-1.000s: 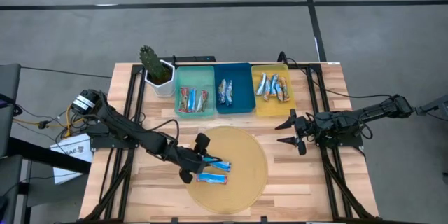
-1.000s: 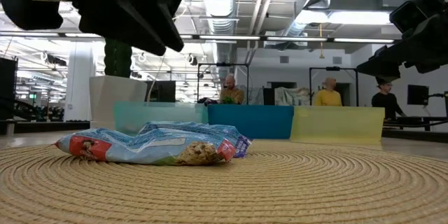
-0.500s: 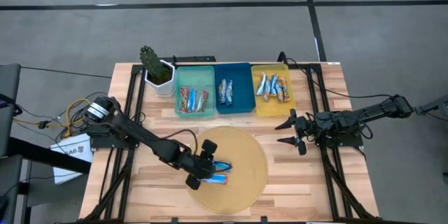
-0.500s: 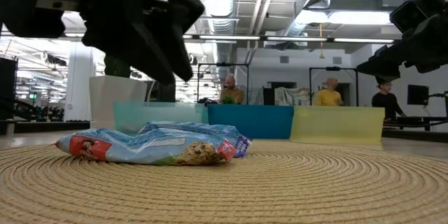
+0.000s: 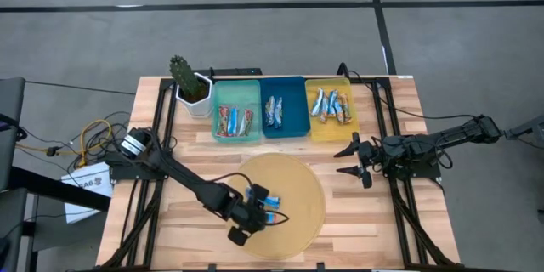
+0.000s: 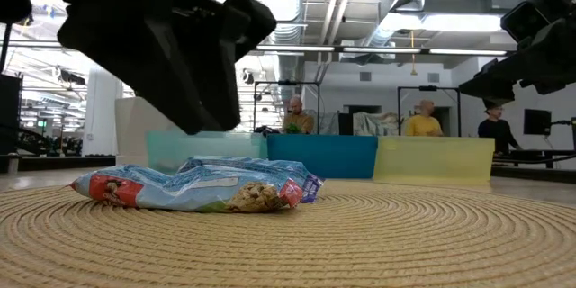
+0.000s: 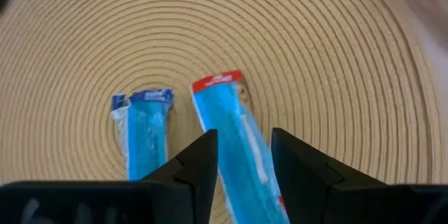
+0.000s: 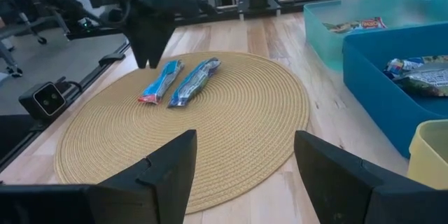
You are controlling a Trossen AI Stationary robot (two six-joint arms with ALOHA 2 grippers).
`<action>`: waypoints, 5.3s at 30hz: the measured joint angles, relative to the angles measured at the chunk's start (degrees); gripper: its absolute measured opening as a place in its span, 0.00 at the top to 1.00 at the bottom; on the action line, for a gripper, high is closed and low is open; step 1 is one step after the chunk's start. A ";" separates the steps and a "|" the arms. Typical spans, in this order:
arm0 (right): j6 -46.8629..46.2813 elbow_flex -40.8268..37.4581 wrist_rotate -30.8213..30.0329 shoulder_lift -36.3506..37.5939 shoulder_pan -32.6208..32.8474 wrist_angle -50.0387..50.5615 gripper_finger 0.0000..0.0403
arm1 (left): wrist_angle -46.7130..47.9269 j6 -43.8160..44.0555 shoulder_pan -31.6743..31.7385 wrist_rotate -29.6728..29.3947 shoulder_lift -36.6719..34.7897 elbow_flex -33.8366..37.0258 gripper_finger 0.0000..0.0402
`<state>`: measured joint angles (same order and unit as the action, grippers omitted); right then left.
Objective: Pick and place Granola Bars by type
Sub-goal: Put the red granola bar into the green bin
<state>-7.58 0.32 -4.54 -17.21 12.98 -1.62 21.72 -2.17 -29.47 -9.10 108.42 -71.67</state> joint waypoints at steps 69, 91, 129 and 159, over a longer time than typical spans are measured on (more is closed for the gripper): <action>-0.01 -0.01 -0.02 -0.39 0.02 -0.12 0.42 | -0.54 14.85 0.96 1.05 5.97 -0.51 0.92; 0.00 -0.01 -0.02 -0.39 0.01 -0.11 0.42 | -51.00 -12.02 0.82 -10.47 5.99 -0.52 0.91; -0.02 0.00 -0.03 -0.39 0.01 -0.11 0.42 | -57.09 -16.05 28.34 -26.45 5.82 -0.56 0.91; 0.00 0.00 -0.04 -0.39 0.00 -0.09 0.42 | -49.28 -8.27 44.73 -32.28 -3.31 11.77 0.91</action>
<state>-7.58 0.32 -4.58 -17.61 12.98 -1.71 -27.56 -10.44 15.26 -41.38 105.11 -59.89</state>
